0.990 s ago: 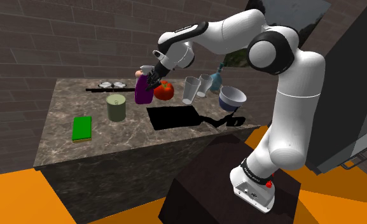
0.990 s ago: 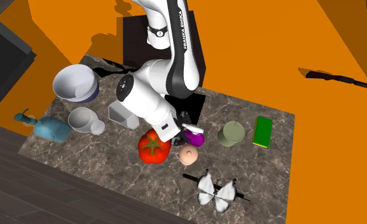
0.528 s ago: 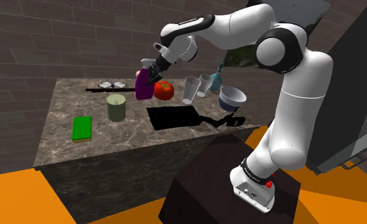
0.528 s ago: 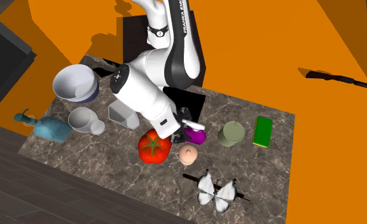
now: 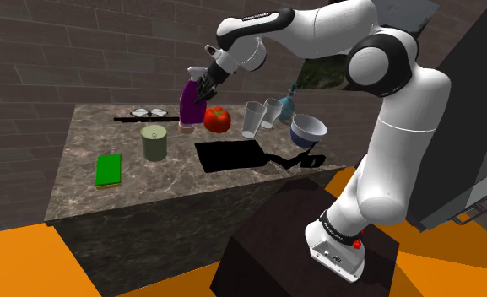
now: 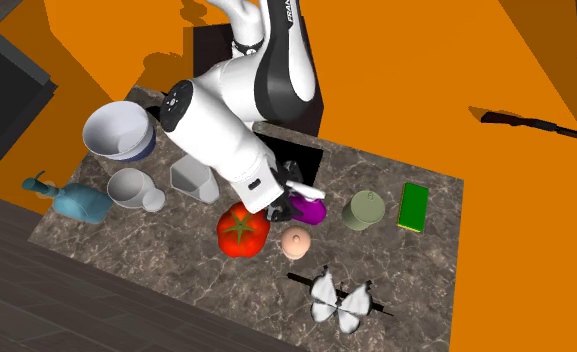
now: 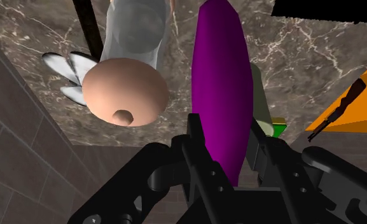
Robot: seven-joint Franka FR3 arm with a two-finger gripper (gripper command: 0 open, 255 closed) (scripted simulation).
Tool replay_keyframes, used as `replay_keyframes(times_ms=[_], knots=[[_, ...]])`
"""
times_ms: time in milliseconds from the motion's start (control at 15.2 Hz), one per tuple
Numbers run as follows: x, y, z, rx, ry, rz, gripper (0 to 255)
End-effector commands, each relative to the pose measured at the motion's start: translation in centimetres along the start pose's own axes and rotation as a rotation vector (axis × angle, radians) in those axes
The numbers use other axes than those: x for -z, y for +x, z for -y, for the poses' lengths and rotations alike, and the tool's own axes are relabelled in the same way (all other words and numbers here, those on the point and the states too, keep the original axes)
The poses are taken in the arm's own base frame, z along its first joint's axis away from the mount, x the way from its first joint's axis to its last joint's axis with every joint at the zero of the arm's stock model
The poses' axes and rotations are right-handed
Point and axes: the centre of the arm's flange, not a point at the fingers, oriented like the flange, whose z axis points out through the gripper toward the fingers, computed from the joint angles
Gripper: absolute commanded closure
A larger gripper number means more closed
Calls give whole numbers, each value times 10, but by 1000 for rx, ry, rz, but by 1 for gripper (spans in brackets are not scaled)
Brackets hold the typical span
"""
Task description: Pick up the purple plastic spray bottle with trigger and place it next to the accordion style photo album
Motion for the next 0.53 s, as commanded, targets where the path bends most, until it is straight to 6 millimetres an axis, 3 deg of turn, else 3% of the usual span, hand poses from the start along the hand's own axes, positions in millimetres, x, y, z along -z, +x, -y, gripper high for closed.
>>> replay_keyframes(times_ms=[0,462], knots=[[10,5,1,0,0,0,255],[41,24,1,0,0,0,255]])
